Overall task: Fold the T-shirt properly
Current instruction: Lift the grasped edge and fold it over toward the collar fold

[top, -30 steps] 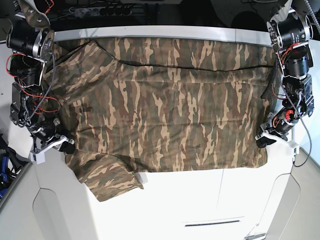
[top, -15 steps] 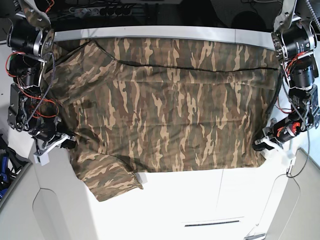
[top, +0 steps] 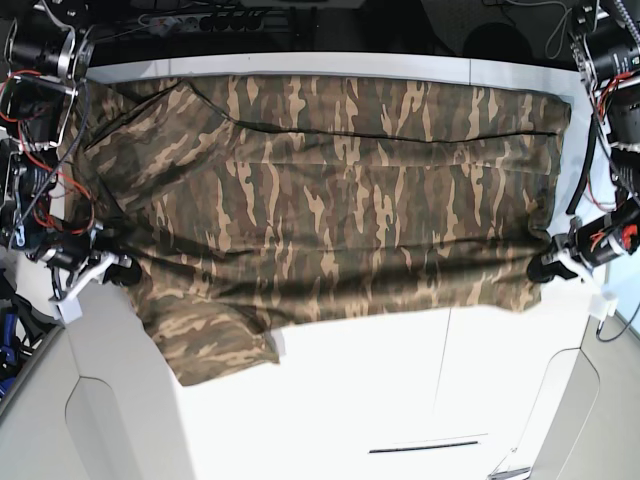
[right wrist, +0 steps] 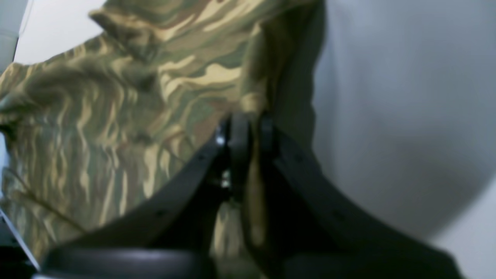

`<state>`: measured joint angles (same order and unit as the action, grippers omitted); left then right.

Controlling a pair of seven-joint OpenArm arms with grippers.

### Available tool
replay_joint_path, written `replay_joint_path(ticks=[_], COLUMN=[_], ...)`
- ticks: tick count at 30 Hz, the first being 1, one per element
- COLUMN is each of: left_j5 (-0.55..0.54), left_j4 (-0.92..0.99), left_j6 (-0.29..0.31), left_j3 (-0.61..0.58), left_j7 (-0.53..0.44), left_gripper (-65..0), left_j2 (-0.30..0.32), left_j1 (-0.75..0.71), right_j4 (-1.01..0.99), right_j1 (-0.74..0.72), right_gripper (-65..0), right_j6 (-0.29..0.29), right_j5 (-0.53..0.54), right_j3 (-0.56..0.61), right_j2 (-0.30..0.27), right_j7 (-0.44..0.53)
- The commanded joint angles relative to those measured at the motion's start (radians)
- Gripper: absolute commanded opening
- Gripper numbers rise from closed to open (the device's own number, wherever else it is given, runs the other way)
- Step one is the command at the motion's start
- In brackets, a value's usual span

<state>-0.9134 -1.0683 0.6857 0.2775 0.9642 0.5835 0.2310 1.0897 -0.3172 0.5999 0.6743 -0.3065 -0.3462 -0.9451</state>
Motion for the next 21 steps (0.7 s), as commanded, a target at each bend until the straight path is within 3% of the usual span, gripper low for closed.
replay_joint_path(ticks=[1, 8, 14, 21], left_j5=[-0.027, -0.032, -0.032, -0.032], left_j4=[-0.062, -0.304, -0.388, -0.431], left_j6=[0.012, 0.012, 0.012, 0.012], left_j3=[0.005, 0.008, 0.012, 0.012], left_j7=[-0.017, -0.016, 0.01, 0.069], left_gripper=[-65.0, -65.0, -65.0, -65.0], left_j2=[0.024, 0.062, 0.084, 0.084], left_j1=[-0.003, -0.159, -0.245, -0.317], right_j4=[0.049, 0.243, 0.334, 0.337], right_j1=[-0.002, 0.148, 0.253, 0.344], right_gripper=[-65.0, -65.0, -65.0, -65.0], right_j6=[0.006, 0.006, 0.006, -0.002], right_j5=[0.034, 0.051, 0.113, 0.112], right_j3=[-0.006, -0.01, -0.013, -0.051], right_j2=[-0.027, -0.084, -0.13, -0.135], right_j7=[0.017, -0.005, -0.029, -0.035])
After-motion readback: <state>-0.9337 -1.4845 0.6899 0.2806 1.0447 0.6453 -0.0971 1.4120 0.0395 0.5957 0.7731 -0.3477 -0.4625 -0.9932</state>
